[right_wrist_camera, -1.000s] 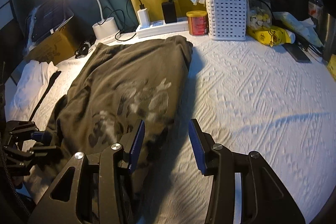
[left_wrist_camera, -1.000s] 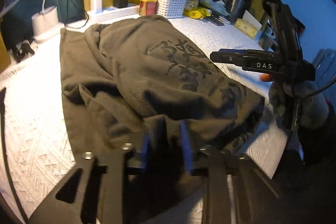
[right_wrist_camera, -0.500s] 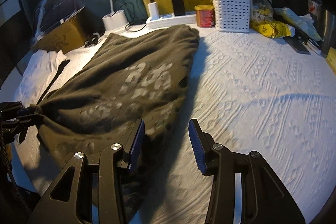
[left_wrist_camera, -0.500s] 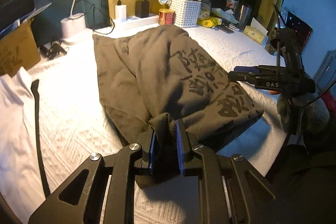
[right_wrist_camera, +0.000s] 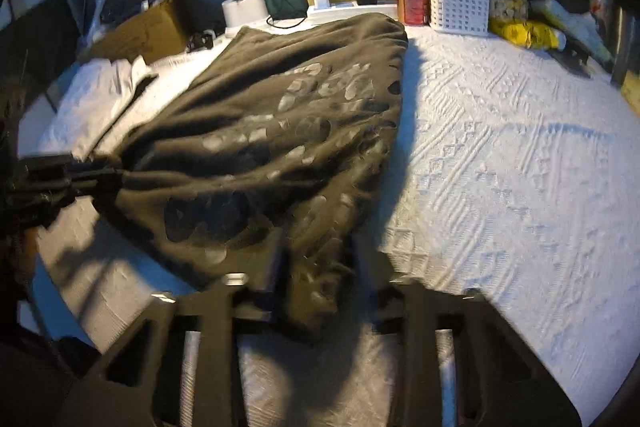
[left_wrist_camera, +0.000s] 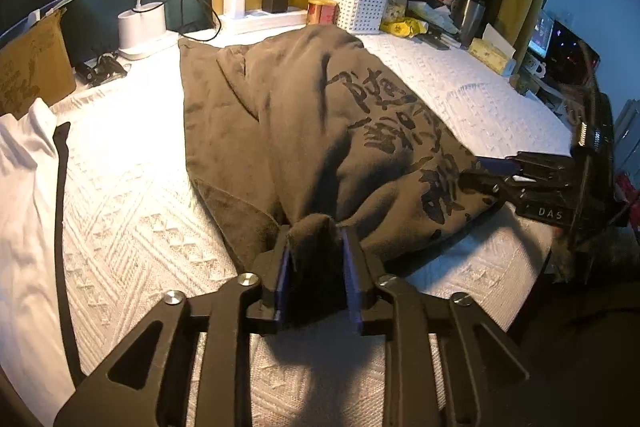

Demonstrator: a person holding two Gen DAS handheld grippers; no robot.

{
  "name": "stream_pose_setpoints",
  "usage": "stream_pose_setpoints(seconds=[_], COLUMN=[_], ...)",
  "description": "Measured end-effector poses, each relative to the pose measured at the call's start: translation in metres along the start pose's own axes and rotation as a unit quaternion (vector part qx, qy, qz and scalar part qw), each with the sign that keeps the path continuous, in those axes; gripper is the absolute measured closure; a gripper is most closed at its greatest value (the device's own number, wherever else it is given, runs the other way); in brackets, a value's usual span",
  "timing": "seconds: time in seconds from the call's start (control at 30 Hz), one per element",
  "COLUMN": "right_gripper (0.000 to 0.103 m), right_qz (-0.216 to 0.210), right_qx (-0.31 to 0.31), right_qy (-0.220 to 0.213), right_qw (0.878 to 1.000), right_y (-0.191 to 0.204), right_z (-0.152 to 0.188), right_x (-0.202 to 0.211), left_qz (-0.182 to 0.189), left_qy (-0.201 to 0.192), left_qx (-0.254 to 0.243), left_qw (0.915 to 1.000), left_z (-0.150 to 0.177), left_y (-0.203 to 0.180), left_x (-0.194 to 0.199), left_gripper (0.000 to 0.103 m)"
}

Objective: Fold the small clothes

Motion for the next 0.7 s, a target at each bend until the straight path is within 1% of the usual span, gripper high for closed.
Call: stream_pose_setpoints(seconds=[0.03, 0.07, 0.13, 0.2, 0.23, 0.3, 0.43, 0.53, 0.57, 0.67, 0.7], right_gripper=[0.091, 0.094, 0.095, 0.096, 0.096, 0.096, 0.097, 0.096, 0.096, 0.096, 0.096], right_qz=[-0.009, -0.016, -0.015, -0.008, -0.005, 0.011, 0.021, 0.024, 0.024, 0.019, 0.019], right_qx=[-0.004, -0.013, -0.012, -0.006, -0.002, 0.011, 0.015, 0.016, 0.017, 0.021, 0.025], right_qy=[0.002, 0.003, 0.004, 0.000, -0.002, -0.004, 0.005, 0.019, 0.018, 0.021, 0.023], right_qw=[1.000, 1.000, 1.000, 1.000, 1.000, 1.000, 1.000, 0.999, 0.999, 0.999, 0.999], right_y=[-0.002, -0.006, -0.011, -0.014, -0.015, -0.017, -0.024, -0.026, -0.025, -0.024, -0.023], right_z=[0.001, 0.001, 0.001, 0.001, 0.001, 0.001, 0.008, 0.022, 0.025, 0.029, 0.030], right_x=[0.001, 0.002, 0.005, 0.012, 0.015, 0.022, 0.027, 0.026, 0.027, 0.030, 0.031], left_qz=[-0.001, 0.000, 0.000, 0.008, 0.014, 0.024, 0.030, 0.026, 0.023, -0.002, -0.004], left_qy=[0.001, 0.001, -0.001, -0.010, -0.016, -0.023, -0.035, -0.018, -0.009, 0.028, 0.025], left_qx=[0.000, -0.001, -0.006, -0.007, -0.005, -0.002, 0.002, 0.010, 0.012, 0.019, 0.017], left_qw=[1.0000, 1.0000, 1.0000, 0.9999, 0.9998, 0.9994, 0.9989, 0.9995, 0.9996, 0.9994, 0.9995], left_z=[0.001, 0.002, 0.002, 0.000, -0.001, -0.004, -0.010, -0.009, -0.007, 0.003, 0.005], left_y=[-0.001, -0.003, -0.007, -0.012, -0.014, -0.017, -0.018, -0.017, -0.016, -0.011, -0.011], left_x=[0.000, 0.000, 0.003, 0.008, 0.011, 0.015, 0.018, 0.004, -0.003, -0.022, -0.023], left_gripper=[0.075, 0.073, 0.064, 0.046, 0.043, 0.042, 0.042, 0.042, 0.042, 0.042, 0.041])
Point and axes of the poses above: each gripper's, at about its wrist camera, not at the fingertips, and x roughly against the way its jaws point, y to its left, z to its underside, the point moved 4 cm from there along -x, roughly the way its jaws point, and after that the axes turned 9 degrees about z, right-handed, at the moved point
